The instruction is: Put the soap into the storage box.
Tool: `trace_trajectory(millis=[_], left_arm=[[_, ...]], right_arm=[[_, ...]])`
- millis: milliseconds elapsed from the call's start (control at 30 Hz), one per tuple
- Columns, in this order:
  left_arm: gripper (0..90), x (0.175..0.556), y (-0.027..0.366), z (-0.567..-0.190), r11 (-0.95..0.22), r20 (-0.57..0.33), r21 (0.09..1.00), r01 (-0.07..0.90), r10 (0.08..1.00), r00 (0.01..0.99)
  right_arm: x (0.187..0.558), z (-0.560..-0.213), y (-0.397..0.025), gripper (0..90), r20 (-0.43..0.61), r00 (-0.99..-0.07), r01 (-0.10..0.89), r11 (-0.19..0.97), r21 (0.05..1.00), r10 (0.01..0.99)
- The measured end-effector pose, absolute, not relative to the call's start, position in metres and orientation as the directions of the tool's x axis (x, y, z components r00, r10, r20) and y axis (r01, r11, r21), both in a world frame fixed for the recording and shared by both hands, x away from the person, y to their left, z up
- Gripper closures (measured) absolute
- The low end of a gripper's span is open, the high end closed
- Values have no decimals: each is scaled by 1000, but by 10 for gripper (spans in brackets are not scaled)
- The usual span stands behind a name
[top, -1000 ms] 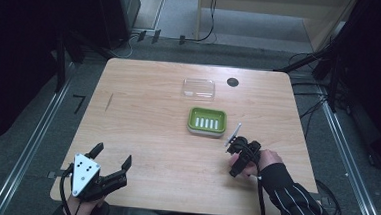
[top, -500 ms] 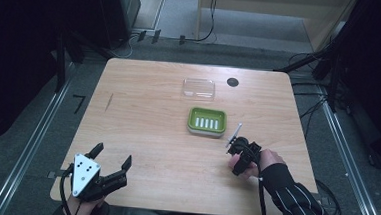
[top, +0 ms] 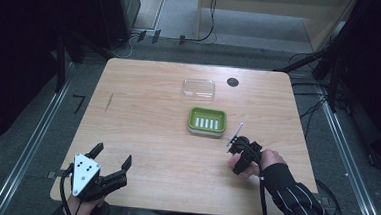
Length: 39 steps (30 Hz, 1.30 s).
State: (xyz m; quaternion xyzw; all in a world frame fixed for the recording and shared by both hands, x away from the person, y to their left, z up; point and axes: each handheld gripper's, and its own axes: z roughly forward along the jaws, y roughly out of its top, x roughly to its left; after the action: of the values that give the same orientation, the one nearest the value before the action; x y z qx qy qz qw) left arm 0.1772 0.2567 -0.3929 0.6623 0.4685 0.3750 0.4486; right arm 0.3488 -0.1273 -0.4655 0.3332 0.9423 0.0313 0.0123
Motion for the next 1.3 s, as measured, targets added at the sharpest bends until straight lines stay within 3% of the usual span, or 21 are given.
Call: trace_trajectory(millis=[1300], left_arm=[[134,171,261,-393,-149,73,945,290,964,255]], right_arm=[[370,-436,-122,385,-53,-767,626,764,156,639]])
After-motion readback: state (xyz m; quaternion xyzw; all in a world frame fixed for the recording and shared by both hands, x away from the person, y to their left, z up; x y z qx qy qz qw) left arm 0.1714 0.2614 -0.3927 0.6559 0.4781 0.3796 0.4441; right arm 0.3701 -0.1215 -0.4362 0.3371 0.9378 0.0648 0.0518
